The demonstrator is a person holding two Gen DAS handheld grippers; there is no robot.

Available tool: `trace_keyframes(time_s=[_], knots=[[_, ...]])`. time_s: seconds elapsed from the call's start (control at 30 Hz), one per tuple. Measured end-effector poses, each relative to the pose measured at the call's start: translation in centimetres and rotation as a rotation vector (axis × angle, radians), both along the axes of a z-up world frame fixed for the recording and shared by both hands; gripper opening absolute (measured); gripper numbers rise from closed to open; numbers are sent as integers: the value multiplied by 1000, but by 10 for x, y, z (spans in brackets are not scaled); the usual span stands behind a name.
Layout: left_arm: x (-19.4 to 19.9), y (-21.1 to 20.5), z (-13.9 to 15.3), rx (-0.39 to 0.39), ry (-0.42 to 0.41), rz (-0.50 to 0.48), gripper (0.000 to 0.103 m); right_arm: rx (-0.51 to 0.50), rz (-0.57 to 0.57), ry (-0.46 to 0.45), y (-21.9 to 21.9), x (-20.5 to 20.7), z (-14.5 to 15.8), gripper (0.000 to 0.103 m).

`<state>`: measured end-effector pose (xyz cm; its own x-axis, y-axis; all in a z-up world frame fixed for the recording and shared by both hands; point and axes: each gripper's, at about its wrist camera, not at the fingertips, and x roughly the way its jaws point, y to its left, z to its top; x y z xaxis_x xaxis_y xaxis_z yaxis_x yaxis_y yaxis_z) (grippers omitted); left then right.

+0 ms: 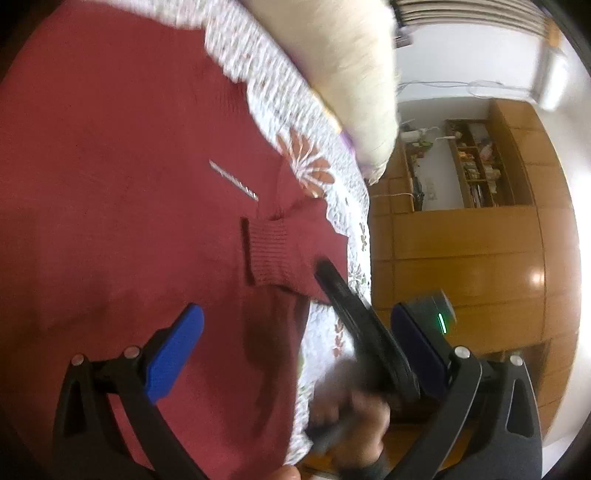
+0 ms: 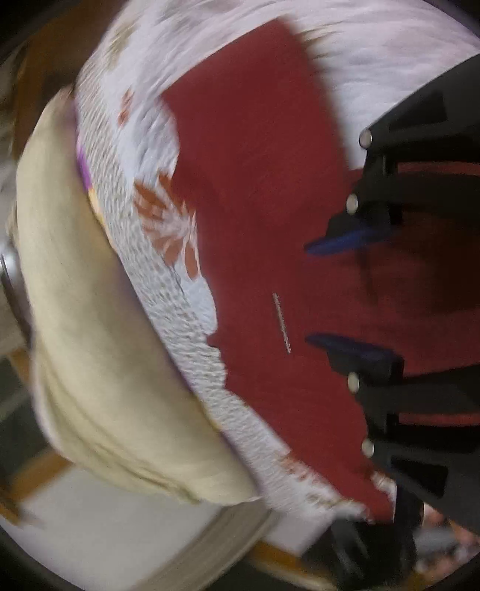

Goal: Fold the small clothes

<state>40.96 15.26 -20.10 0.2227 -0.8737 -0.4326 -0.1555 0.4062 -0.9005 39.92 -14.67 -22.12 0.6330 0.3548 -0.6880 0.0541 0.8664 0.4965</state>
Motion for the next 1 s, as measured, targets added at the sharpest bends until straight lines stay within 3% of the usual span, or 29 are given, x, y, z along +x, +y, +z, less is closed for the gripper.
trace_keyframes(time_s=[0.1,0.3,0.43,0.47,0.53,0.6,0.77,1.0], knots=[[22,-38,-23,-30,57,-34,100,54,-14,-1,-7,-46,-4,50],[45,-82,-52,61,110,-57,100,110,-39,52,-14,-125,-29,55],[53,-90,-48,96,84,-62,97,186,-49,80,-16,-150,-39,57],[53,-92,-46,108,76,-67,92,193,-46,79,-14,-153,-39,57],[58,-97,-47,154,75,-98,42,218,-39,77,-8,-160,-40,58],[62,-92,-47,204,74,-88,21,237,-30,79,-4,-164,-40,58],[70,-82,-27,240,8,-73,10,238,-13,76,3,-172,-35,58],[89,-49,43,293,-144,-76,8,235,-3,74,9,-177,-34,58]])
